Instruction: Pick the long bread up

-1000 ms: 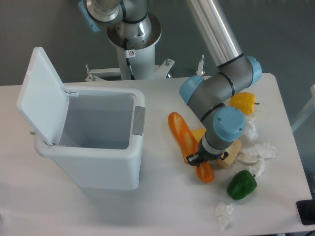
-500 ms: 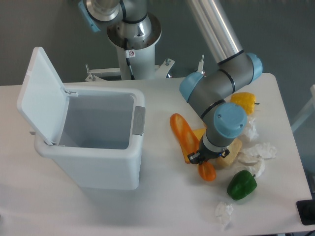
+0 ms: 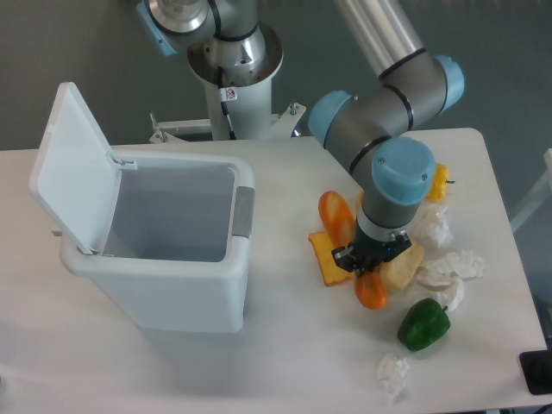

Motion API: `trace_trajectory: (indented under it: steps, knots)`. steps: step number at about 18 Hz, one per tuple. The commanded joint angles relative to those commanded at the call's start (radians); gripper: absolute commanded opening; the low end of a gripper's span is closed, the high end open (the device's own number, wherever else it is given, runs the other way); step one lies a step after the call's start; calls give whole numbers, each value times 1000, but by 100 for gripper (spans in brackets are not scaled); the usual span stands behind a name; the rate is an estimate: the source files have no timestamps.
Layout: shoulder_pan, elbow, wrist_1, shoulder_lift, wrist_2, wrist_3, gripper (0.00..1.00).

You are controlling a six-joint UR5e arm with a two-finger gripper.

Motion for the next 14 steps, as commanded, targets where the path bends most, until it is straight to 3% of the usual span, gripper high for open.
trace_trajectory:
  steps: [9,14]
  knots:
    - [-9,9,3,131,17,282,3]
    - [-23,23,11,155,-11,367,3]
